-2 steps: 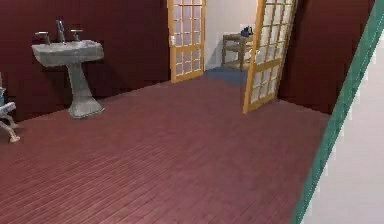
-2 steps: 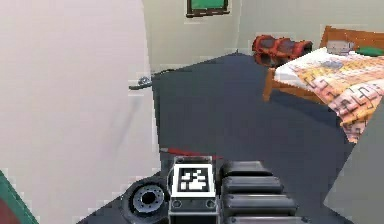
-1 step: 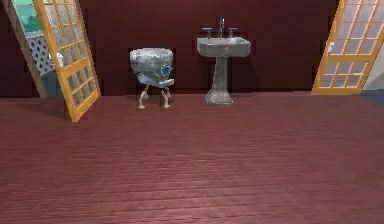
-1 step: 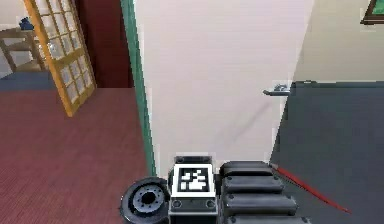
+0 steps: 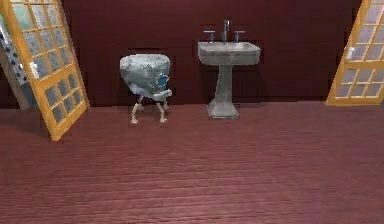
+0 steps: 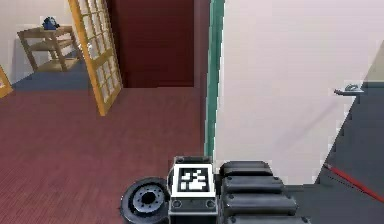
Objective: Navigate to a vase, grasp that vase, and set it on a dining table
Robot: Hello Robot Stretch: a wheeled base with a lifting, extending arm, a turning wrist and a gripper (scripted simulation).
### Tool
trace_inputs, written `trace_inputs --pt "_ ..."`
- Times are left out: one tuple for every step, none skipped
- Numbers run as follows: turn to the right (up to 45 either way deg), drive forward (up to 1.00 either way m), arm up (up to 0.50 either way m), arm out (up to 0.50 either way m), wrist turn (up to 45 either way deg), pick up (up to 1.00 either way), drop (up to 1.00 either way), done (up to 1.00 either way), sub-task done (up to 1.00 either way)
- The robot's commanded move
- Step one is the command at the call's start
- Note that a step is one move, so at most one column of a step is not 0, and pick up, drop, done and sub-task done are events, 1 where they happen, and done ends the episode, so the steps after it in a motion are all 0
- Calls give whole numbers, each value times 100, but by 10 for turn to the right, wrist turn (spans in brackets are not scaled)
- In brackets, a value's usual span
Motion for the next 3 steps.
trace_inputs --pt "-450 0 0 0 0 0 0 0 0" --pt "-30 0 0 0 0 0 0 0 0" --pt "0 50 0 0 0 0 0 0 0"
